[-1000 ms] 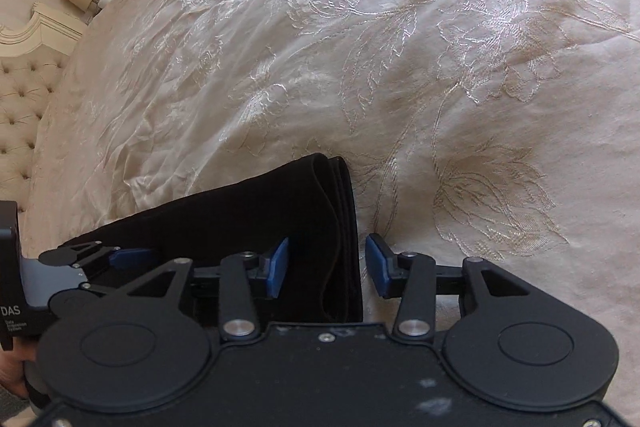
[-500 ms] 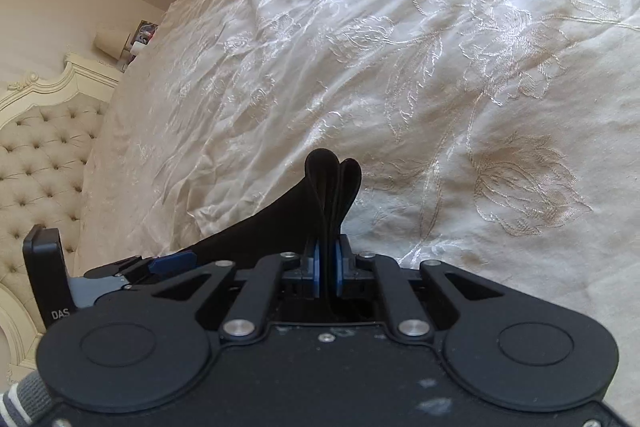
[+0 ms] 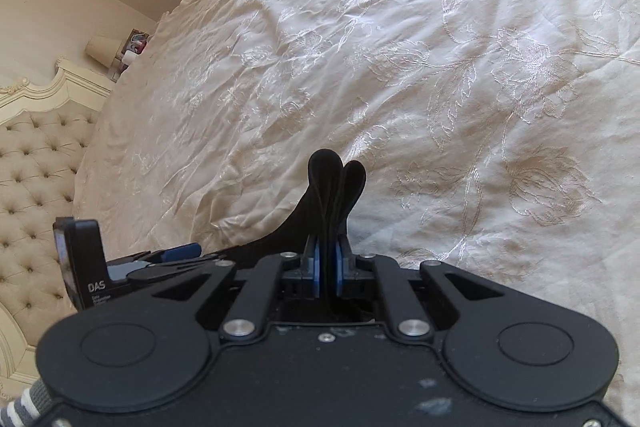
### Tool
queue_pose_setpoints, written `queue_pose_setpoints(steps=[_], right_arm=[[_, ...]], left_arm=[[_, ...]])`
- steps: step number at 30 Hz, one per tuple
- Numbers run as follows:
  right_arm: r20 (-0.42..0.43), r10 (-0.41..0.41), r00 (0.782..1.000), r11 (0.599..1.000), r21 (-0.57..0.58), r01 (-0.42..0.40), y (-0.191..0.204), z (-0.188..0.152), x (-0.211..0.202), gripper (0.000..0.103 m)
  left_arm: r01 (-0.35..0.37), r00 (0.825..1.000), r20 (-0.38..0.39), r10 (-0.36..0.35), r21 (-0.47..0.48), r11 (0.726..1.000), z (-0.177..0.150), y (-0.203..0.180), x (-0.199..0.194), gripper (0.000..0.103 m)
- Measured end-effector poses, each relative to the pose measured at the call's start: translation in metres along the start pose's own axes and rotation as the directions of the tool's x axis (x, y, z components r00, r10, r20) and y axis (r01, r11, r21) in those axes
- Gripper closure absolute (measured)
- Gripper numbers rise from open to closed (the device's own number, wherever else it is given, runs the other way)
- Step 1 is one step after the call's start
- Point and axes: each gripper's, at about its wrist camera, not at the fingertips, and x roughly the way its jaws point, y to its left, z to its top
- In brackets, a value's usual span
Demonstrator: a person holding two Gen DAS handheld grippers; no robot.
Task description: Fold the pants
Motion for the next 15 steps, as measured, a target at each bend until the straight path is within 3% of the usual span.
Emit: queue_pose_setpoints(steps=[4, 10, 15], right_arm=[[0.009, -0.008, 1.0, 1.0, -0.009, 0.008, 0.014, -0.001, -0.01, 0.094], [0.031, -0.037, 0.999, 0.997, -0.063, 0.039, 0.061, -0.006, -0.018, 0.094], [0.062, -0.054, 0.997, 0.993, -0.1, 0.06, 0.115, -0.019, -0.018, 0.094]], left_arm=[[0.013, 1.0, -0.004, -0.012, 0.039, 0.999, -0.031, -0.01, -0.011, 0.032], [0.006, 0.998, -0.068, 0.003, 0.136, 0.991, -0.046, -0.017, 0.023, 0.032], [0.039, 0.999, -0.015, -0.038, 0.083, 0.996, -0.041, 0.014, 0.009, 0.033]])
